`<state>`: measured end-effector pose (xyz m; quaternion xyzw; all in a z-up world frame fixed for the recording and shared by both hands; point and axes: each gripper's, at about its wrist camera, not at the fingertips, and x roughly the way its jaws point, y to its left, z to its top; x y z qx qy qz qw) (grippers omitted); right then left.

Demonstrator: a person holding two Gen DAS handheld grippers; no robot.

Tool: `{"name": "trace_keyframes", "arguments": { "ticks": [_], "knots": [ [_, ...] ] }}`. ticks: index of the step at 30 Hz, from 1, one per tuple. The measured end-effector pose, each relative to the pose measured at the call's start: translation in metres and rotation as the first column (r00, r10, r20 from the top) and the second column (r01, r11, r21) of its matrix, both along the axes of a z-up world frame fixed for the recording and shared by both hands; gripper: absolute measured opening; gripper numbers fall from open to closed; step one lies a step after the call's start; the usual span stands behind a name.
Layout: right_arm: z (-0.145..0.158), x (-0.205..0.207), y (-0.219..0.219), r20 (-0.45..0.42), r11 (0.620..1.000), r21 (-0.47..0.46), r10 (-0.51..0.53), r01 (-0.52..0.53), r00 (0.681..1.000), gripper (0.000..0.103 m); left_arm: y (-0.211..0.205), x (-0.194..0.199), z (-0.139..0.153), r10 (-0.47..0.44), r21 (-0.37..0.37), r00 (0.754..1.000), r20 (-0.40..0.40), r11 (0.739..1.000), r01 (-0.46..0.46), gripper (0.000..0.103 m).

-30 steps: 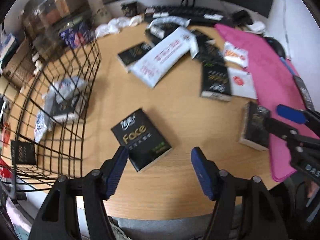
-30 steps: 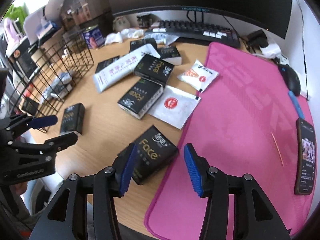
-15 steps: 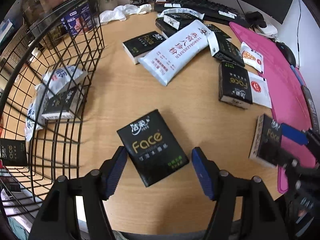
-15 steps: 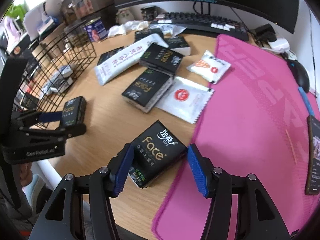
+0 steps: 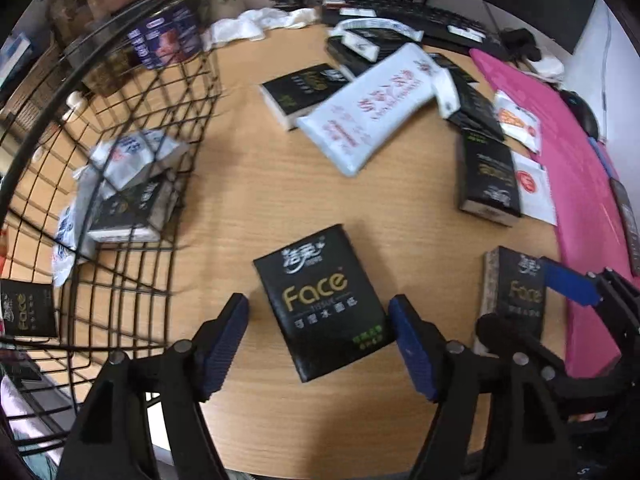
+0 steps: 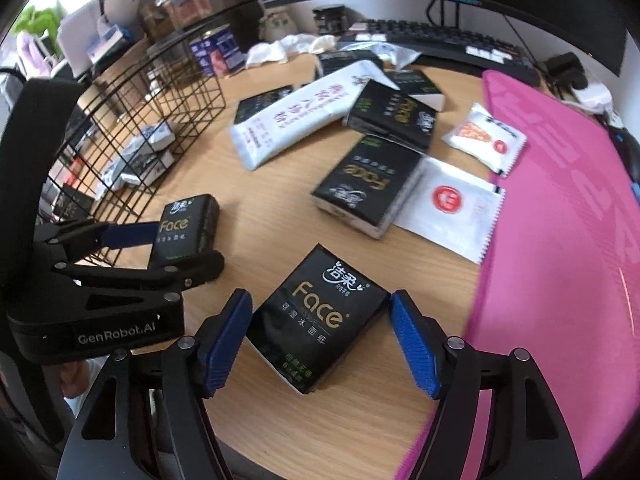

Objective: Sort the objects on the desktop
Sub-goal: 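Grasp a black Face pack with left tool while right tool grasps another Face pack, then carry both Face packs over the wire basket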

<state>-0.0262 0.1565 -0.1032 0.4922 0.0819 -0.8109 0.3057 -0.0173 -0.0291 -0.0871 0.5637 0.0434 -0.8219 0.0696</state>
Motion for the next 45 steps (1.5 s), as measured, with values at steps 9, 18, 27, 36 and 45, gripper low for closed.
{"name": "trace_keyframes", "arguments": {
  "ticks": [9, 18, 27, 36, 45],
  "knots": [
    [-0.004, 0.0, -0.005, -0.053, 0.991, 0.123, 0.05, -0.043, 0.997, 0.077, -0.002, 0.001, -0.006, -0.012, 0.003, 1.0, 0.005, 1.0, 0.012, 0.078],
    [-0.002, -0.016, 0.021, -0.045, 0.993, 0.12, -0.001, 0.007, 0.999, 0.075, 0.009, -0.001, -0.007, -0.031, -0.005, 1.0, -0.003, 0.999, 0.031, 0.079],
    [0.0, -0.015, 0.02, -0.078, 0.99, 0.137, -0.009, 0.02, 0.997, 0.048, 0.014, -0.001, -0.003, -0.075, 0.009, 0.997, -0.014, 0.997, 0.075, 0.053],
    [0.0, -0.013, 0.018, -0.075, 0.991, 0.132, 0.002, 0.008, 0.997, 0.048, 0.023, 0.0, -0.001, -0.103, -0.038, 0.995, -0.009, 0.994, 0.103, 0.052],
    [0.018, -0.008, 0.02, -0.09, 0.996, 0.091, 0.018, -0.01, 0.996, 0.047, 0.03, -0.001, 0.031, -0.142, -0.042, 0.988, -0.068, 0.989, 0.139, 0.052]
  ]
}}
